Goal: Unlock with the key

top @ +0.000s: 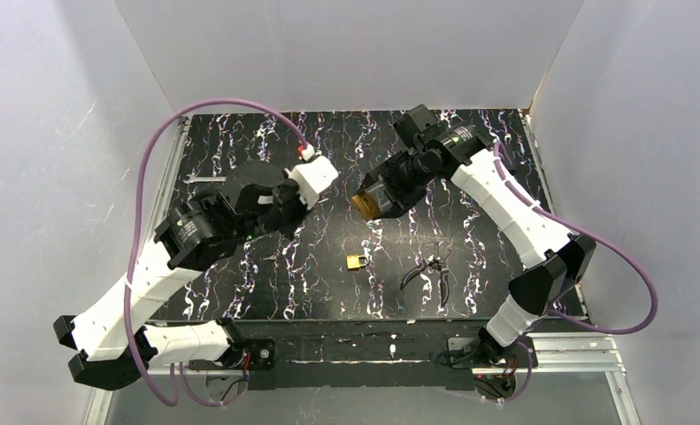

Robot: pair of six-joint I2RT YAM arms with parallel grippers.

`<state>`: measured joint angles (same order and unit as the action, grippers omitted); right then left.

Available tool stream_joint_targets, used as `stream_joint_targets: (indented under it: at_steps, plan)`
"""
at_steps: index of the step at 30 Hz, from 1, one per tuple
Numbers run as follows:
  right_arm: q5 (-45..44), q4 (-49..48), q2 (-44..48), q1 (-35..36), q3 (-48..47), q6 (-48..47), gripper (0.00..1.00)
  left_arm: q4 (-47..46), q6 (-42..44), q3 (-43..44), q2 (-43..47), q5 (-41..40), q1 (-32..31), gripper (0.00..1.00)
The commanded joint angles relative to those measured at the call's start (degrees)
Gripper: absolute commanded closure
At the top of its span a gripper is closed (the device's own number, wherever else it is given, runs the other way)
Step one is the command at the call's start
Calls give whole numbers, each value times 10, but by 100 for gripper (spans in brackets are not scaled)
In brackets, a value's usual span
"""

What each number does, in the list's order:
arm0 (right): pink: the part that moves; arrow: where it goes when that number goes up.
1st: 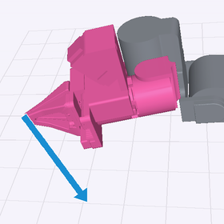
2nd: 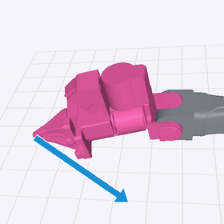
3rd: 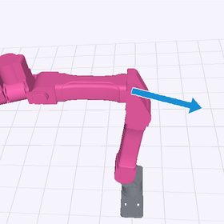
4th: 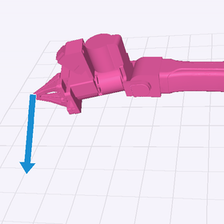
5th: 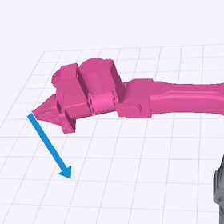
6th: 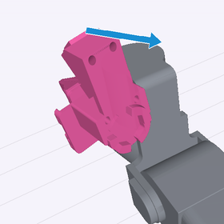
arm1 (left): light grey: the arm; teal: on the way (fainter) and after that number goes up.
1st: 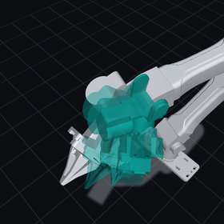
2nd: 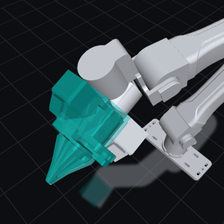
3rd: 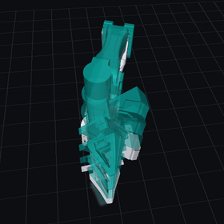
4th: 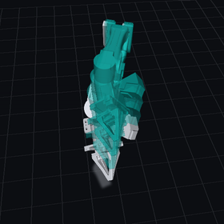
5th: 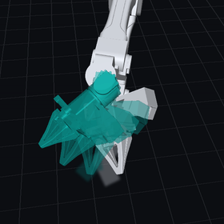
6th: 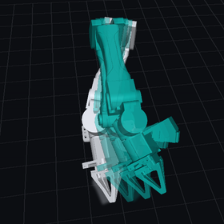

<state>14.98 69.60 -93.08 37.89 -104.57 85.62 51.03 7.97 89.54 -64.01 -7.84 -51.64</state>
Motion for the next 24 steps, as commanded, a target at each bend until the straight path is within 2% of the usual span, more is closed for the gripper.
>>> stream_joint_targets:
  at_steps: [1,5,9,12,24]
  plan:
    - [30,39,16,0,-35,44,99,-108,182,-69,39,-45,-33,100]
    - [50,39,17,0,-35,73,99,-196,284,-133,66,-80,-51,100]
    - [67,50,22,1,-21,112,99,-237,387,-174,81,-67,-57,100]
    - [79,46,28,1,-2,128,99,-261,412,-179,86,-48,-58,100]
    - [127,48,26,1,15,175,99,-203,584,-191,92,20,-63,100]
